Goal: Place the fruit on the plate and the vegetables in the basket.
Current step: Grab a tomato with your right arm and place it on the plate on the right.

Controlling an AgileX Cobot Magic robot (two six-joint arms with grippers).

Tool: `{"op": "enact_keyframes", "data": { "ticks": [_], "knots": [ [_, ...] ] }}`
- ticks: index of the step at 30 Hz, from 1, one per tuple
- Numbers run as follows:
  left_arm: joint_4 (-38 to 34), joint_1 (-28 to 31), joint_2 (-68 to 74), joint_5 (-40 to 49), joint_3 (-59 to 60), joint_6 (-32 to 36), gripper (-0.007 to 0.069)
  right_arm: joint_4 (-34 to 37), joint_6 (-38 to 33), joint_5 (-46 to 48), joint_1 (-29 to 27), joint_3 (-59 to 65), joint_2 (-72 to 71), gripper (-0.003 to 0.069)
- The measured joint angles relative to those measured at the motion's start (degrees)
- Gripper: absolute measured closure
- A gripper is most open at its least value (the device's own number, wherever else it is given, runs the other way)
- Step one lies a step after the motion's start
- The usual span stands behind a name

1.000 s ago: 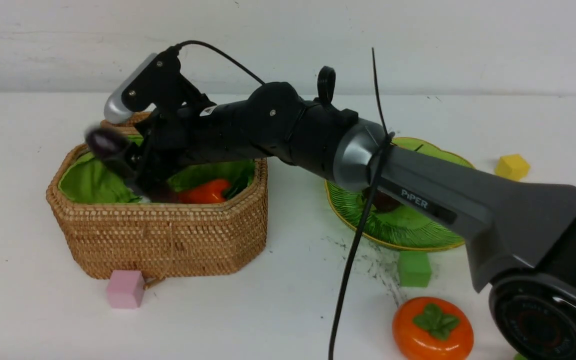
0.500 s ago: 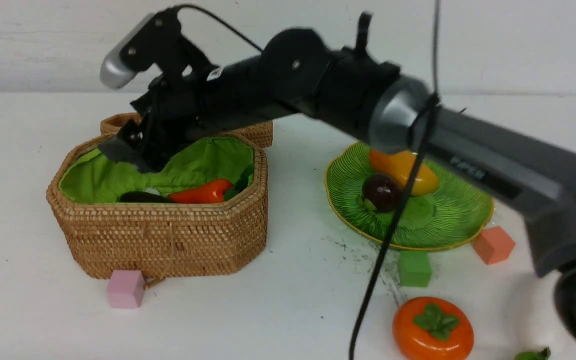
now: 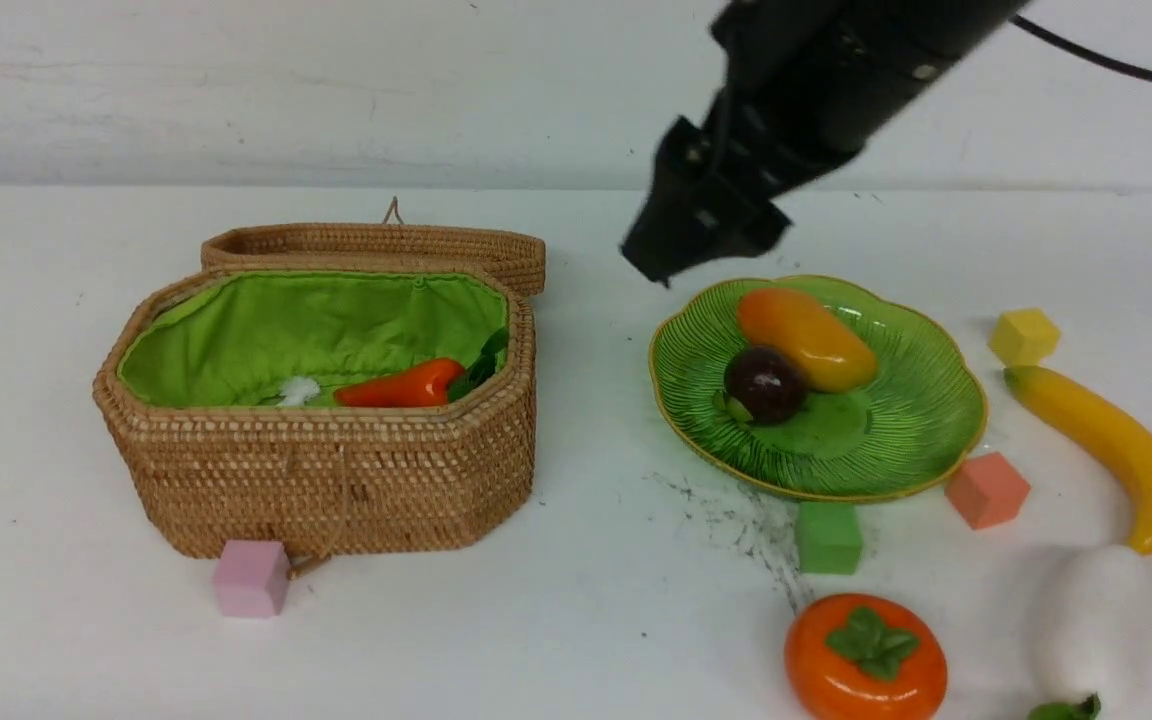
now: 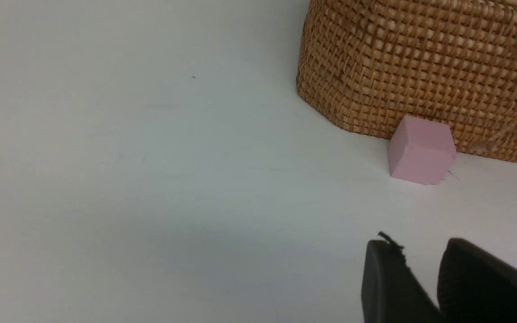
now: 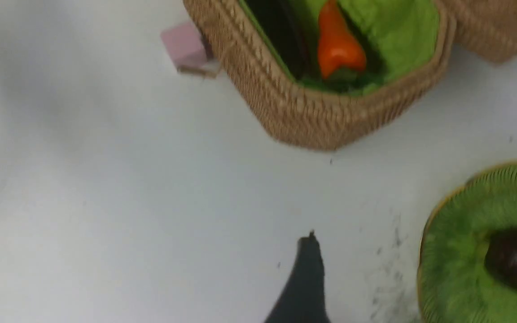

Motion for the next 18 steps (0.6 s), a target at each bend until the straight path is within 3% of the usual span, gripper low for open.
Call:
{"op": "enact_keyframes", "data": {
  "ticks": [9, 14, 18],
  "knots": [
    [0.0, 0.0, 0.0, 0.0, 0.0, 0.0, 0.0449, -1.0, 7.7, -5.6, -6.2, 32.9, -14.2, 0.0056],
    [0.0, 0.0, 0.0, 0.0, 0.0, 0.0, 0.0449, 2.2, 22.7, -14.5, -10.9, 49.9, -18.8, 0.0061],
    [0.0, 0.0, 0.0, 0.0, 0.0, 0.0, 0.0449, 4.8, 25.0, -22.1, -13.1, 55.5, -18.1, 0.0063]
  ]
}}
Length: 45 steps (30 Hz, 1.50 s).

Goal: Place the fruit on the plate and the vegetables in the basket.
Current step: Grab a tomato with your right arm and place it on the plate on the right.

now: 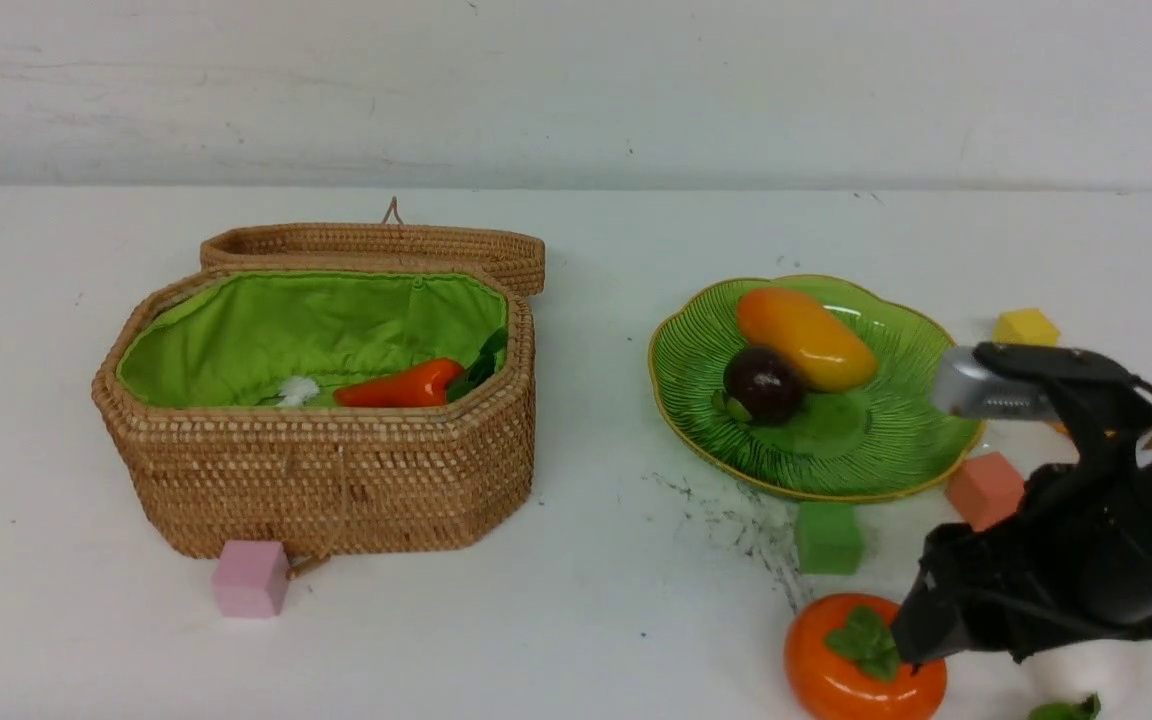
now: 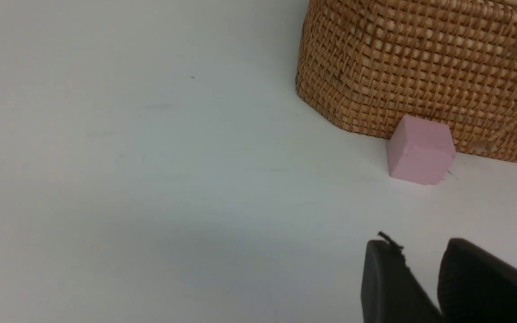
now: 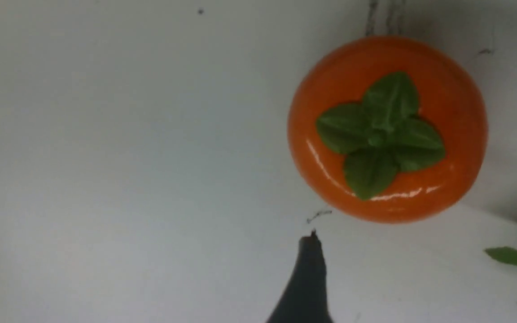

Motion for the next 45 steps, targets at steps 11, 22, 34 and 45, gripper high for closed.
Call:
{"op": "enact_keyframes", "data": {
  "ticks": [11, 22, 34, 45],
  "knots": [
    [0.0, 0.0, 0.0, 0.0, 0.0, 0.0, 0.0445, 3.4, 0.1, -9.1, -2.5, 0.8, 11.5, 0.0065],
    [0.0, 0.0, 0.0, 0.0, 0.0, 0.0, 0.0438, 19.1, -10.0, -6.9, -2.3, -0.7, 20.3, 0.0131],
    [0.0, 0.0, 0.0, 0.0, 0.0, 0.0, 0.0427, 13.9, -11.9, -5.3, -2.7, -1.0, 11.8, 0.0131],
    [0.0, 0.0, 0.0, 0.0, 0.0, 0.0, 0.0417, 19.6, -14.9, -3.1, -12.7, -20.5, 11.7, 0.0131]
  ]
}}
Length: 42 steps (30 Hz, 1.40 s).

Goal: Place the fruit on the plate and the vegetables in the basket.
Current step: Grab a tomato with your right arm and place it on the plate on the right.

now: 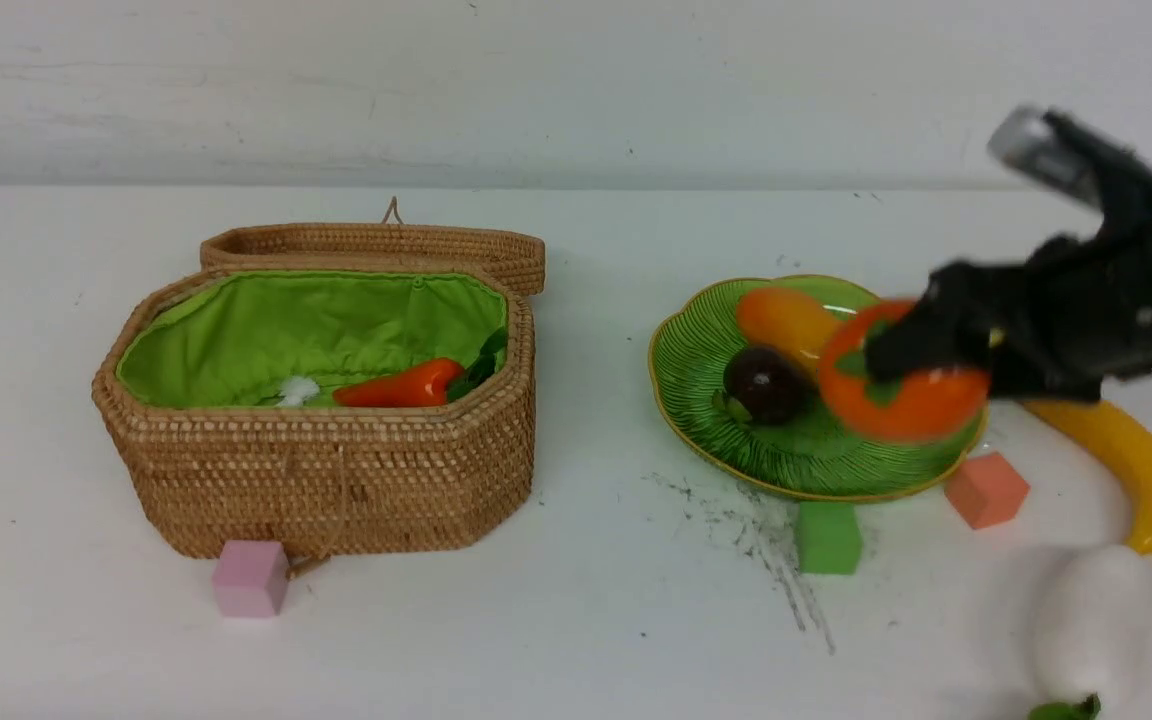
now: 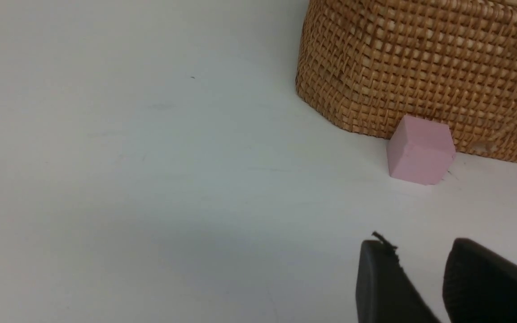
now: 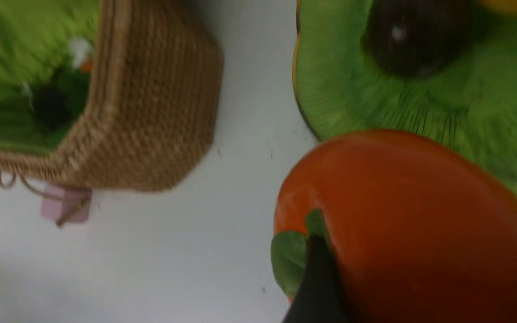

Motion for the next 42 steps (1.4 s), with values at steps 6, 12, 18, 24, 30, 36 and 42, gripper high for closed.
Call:
{"op": "enact_keyframes", "data": {
  "ticks": [6, 12, 18, 24, 30, 36, 42],
  "knots": [
    [0.0, 0.0, 0.0, 0.0, 0.0, 0.0, 0.0417, 4.0, -3.0, -0.7, -0.7, -9.0, 10.8, 0.0131],
    [0.0, 0.0, 0.0, 0.0, 0.0, 0.0, 0.0410, 5.6, -3.1, -5.4, -0.7, -15.1, 22.2, 0.0131],
    [0.0, 0.0, 0.0, 0.0, 0.0, 0.0, 0.0405, 7.9, -3.1, -6.2, -0.8, -16.7, 26.8, 0.0131],
    [0.0, 0.0, 0.0, 0.0, 0.0, 0.0, 0.0400, 7.2, -3.2, -4.4, -1.5, -16.9, 26.9, 0.0131],
    [0.0, 0.0, 0.0, 0.0, 0.0, 0.0, 0.0394, 4.6, -3.2, -1.3, -2.2, -16.8, 27.8, 0.0090],
    [0.0, 0.0, 0.0, 0.0, 0.0, 0.0, 0.0391, 3.9, -3.2, -0.2, -2.3, -16.8, 27.0, 0.0050],
    [0.0, 0.0, 0.0, 0.0, 0.0, 0.0, 0.0388, 1.0, -2.0, 1.3, -2.3, -16.8, 24.4, 0.0050]
  ]
}}
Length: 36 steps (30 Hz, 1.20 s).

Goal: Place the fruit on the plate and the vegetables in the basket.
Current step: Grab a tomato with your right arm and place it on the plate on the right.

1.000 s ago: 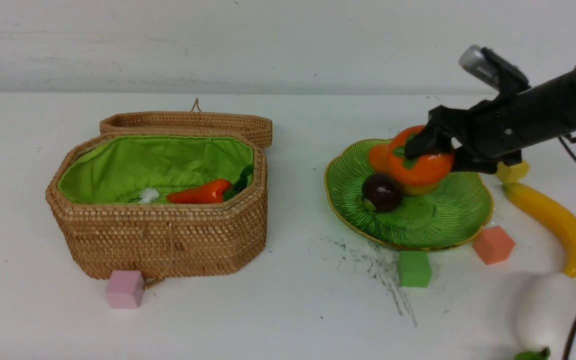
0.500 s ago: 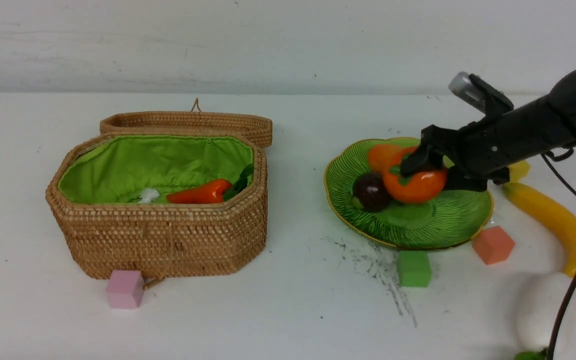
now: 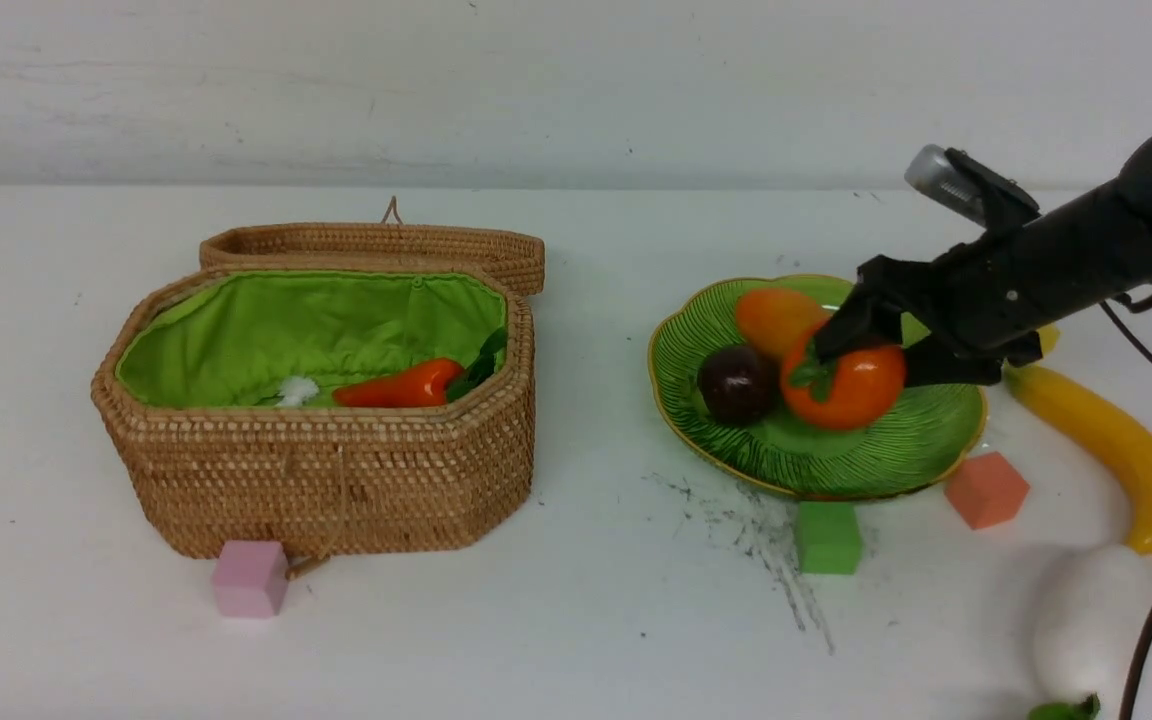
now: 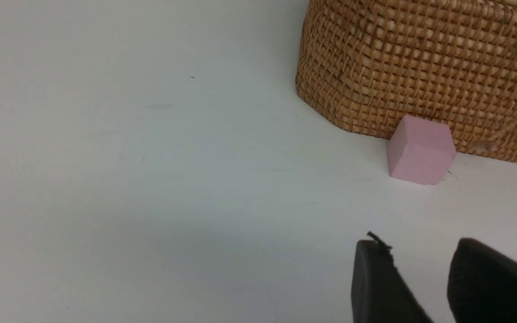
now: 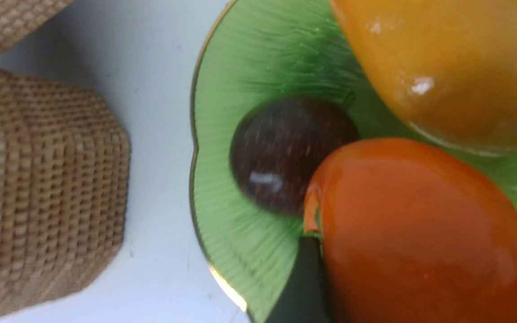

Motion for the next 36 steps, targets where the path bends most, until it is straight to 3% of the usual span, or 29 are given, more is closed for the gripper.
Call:
{"op": "enact_keyframes", "data": {
  "ticks": [12, 18, 22, 36],
  "knots": [
    [0.0, 0.0, 0.0, 0.0, 0.0, 0.0, 0.0386, -11.6, 6.9, 5.8, 0.0, 0.0, -5.7, 0.0053],
    [0.0, 0.0, 0.0, 0.0, 0.0, 0.0, 0.0386, -11.8, 7.8, 5.3, 0.0, 0.0, -7.1, 0.0053],
    [0.0, 0.0, 0.0, 0.0, 0.0, 0.0, 0.0386, -11.8, 7.8, 0.2, 0.1, 1.1, -5.2, 0.0053],
    [0.0, 0.0, 0.0, 0.0, 0.0, 0.0, 0.0386, -12.0, -1.0, -3.1, 0.8, 1.7, -2.6, 0.0053]
  ]
}}
